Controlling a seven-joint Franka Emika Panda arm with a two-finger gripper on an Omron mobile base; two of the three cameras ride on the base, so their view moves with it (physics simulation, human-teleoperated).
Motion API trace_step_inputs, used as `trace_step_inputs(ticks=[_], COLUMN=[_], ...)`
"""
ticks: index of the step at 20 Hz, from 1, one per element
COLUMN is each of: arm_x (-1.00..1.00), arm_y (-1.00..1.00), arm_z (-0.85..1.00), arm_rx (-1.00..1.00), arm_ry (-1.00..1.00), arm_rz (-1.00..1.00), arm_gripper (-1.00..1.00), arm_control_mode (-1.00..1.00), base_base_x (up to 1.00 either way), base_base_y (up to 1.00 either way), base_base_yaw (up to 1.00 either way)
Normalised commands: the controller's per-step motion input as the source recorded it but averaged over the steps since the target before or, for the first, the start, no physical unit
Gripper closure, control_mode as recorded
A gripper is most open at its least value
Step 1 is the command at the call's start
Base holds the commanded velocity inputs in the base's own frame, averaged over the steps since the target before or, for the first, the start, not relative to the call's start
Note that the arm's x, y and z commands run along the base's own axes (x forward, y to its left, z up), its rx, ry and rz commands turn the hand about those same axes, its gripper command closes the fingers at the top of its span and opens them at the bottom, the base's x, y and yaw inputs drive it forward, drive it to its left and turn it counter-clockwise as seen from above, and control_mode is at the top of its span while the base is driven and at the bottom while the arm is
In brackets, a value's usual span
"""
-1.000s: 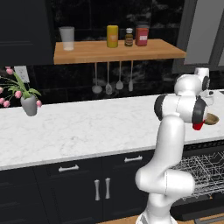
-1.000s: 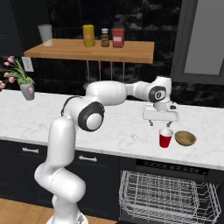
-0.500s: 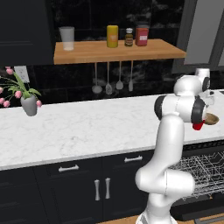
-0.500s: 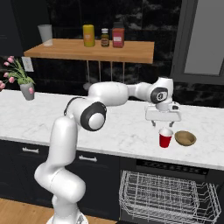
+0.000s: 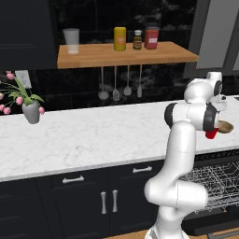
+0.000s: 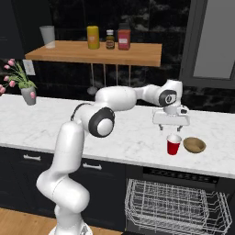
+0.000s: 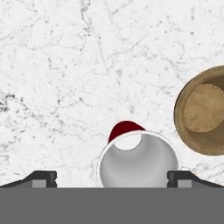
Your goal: Pick up the cup and bowl from the counter, place them in the dishwasher, and close the dishwasher door.
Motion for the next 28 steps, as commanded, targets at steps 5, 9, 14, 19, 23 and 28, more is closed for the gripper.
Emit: trace_step_inputs(ticks=[5, 9, 14, 19, 23, 28], arm_x=[-0.11, -0.03, -0.32, -0.36, 0.00, 0.06], arm_y=[0.00, 0.08, 0.10, 0.04, 0.00, 0.15], arm_z=[0.00, 0.00, -0.18, -0.04, -0.05, -0.29], arm_rx=[0.00, 0.00, 0.00, 0.00, 0.00, 0.00], arm_ry=[-0.11, -0.14, -0.12, -0.07, -0.02, 0.00], arm_rz=[0.00, 0.00, 0.01, 0.01, 0.00, 0.00], arm_gripper=[-1.00, -1.00, -1.00, -1.00, -1.00, -1.00], arm_control_mode=[-1.00, -1.00, -1.00, -1.00, -1.00, -1.00], base_base_x=[0.00, 0.00, 0.00, 0.00, 0.00, 0.00], base_base_y=[0.00, 0.00, 0.00, 0.00, 0.00, 0.00], base_base_yaw=[0.00, 0.00, 0.00, 0.00, 0.00, 0.00])
